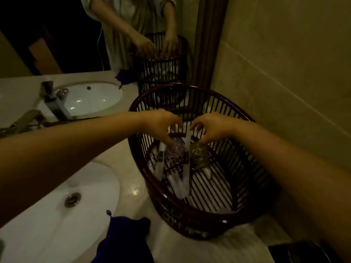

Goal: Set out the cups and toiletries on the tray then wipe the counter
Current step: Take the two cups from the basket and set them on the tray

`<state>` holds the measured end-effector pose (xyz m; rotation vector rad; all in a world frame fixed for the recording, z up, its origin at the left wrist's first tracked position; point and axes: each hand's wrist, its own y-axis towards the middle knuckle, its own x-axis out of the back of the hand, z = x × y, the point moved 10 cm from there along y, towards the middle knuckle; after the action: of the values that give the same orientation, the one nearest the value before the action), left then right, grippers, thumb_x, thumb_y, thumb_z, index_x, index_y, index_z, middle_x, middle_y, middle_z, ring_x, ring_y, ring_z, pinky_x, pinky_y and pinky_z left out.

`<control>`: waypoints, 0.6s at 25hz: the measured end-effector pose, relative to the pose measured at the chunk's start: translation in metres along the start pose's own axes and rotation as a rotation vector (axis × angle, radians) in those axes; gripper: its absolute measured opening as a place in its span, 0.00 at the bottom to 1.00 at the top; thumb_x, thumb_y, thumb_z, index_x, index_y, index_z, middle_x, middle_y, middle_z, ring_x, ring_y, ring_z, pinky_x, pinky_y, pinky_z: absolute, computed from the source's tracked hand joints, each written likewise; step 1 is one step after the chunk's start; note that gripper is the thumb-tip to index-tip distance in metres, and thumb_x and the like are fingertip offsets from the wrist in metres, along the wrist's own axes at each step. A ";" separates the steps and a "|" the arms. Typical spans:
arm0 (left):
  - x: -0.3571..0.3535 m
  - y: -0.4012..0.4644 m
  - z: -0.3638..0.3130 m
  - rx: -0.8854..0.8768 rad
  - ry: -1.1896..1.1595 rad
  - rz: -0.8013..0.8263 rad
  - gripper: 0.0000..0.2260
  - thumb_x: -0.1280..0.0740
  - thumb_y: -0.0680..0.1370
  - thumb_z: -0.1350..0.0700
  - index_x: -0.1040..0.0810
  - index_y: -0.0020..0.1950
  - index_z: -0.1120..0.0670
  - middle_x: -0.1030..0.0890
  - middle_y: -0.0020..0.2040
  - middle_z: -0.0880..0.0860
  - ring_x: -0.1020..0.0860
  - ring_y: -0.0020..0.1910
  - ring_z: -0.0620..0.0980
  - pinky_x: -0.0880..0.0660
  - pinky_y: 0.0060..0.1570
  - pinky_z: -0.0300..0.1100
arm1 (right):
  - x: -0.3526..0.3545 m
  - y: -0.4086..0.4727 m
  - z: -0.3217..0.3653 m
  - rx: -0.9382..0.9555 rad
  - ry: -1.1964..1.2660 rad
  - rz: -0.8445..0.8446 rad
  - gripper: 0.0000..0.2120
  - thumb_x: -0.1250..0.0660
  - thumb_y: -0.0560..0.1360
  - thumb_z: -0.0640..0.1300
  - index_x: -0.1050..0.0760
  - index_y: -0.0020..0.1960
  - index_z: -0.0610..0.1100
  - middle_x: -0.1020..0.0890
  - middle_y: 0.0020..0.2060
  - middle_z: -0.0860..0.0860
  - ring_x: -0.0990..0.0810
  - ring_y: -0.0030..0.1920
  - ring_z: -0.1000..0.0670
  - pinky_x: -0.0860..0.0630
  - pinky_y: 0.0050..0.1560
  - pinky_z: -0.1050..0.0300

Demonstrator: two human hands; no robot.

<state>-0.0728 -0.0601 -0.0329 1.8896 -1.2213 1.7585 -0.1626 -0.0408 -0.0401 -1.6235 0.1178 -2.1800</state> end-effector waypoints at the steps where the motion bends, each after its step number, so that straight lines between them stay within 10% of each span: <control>1: -0.008 0.014 0.001 0.011 0.023 0.058 0.32 0.27 0.68 0.45 0.34 0.68 0.49 0.25 0.64 0.51 0.26 0.58 0.49 0.29 0.51 0.40 | -0.007 0.010 -0.008 -0.019 -0.005 0.028 0.27 0.26 0.67 0.46 0.30 0.64 0.48 0.23 0.59 0.47 0.24 0.56 0.50 0.26 0.50 0.59; 8: -0.060 0.076 0.052 0.333 0.160 0.205 0.38 0.27 0.65 0.39 0.35 0.68 0.53 0.25 0.55 0.54 0.29 0.48 0.51 0.31 0.38 0.45 | -0.059 0.045 -0.061 -0.117 0.256 0.004 0.34 0.23 0.63 0.44 0.32 0.66 0.46 0.26 0.63 0.46 0.26 0.60 0.47 0.27 0.51 0.58; 15: -0.083 0.088 0.048 0.268 0.099 0.137 0.34 0.25 0.67 0.50 0.36 0.69 0.52 0.26 0.52 0.52 0.29 0.48 0.50 0.32 0.34 0.41 | -0.078 0.052 -0.075 -0.161 0.226 0.058 0.34 0.22 0.61 0.44 0.31 0.63 0.46 0.25 0.60 0.46 0.25 0.58 0.46 0.22 0.53 0.52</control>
<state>-0.0958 -0.1150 -0.1484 1.8682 -1.1518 2.1560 -0.2002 -0.0724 -0.1496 -1.4284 0.4112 -2.3543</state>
